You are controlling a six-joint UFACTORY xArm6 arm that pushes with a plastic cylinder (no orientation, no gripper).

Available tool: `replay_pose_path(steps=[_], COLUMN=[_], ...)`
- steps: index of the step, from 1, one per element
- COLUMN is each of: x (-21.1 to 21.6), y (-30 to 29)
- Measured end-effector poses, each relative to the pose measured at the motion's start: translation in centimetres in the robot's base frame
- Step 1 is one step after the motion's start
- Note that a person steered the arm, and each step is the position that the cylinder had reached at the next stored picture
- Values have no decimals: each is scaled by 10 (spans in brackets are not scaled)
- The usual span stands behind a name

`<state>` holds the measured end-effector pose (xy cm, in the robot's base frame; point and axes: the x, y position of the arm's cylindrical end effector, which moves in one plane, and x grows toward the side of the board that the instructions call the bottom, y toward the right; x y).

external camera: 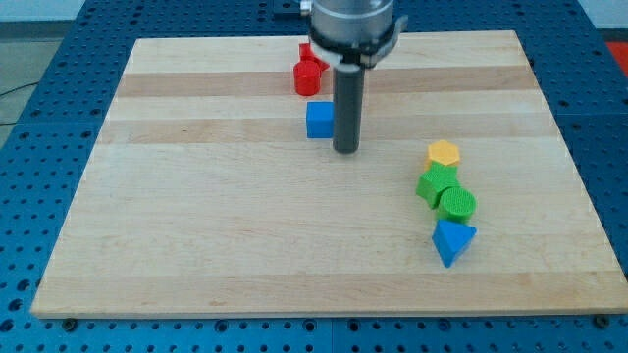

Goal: Place the blue cube to the bottom right of the red circle

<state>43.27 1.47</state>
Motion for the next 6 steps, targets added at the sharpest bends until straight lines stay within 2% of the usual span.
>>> replay_pose_path(steps=[1,2,3,4,5,6], x=[-11,-45,-31,-11,-6,-52], y=[-62,-61,-42,-55,-5,6])
